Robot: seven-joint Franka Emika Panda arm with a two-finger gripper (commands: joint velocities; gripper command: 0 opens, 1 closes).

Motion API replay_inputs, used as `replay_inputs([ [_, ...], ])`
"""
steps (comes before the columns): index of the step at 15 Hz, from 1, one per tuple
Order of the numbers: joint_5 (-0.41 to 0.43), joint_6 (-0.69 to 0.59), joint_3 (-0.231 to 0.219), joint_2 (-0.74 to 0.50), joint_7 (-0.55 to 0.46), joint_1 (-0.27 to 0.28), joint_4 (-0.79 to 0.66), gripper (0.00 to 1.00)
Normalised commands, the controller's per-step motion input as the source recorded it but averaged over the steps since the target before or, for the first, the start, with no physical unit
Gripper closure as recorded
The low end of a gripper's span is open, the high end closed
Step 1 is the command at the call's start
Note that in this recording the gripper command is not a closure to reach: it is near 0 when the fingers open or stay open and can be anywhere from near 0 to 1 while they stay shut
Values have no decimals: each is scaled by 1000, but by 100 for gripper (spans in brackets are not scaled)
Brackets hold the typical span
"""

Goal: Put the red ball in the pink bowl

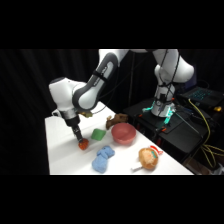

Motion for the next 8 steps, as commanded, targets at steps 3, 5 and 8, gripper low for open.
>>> replay_inputs([
  [3, 82, 104, 44, 158, -43, -7, 138, 0],
  [5, 87, 105, 35, 125, -30, -16, 105, 0],
  [8, 98, 99, 45, 95, -44, -32, 93, 100],
])
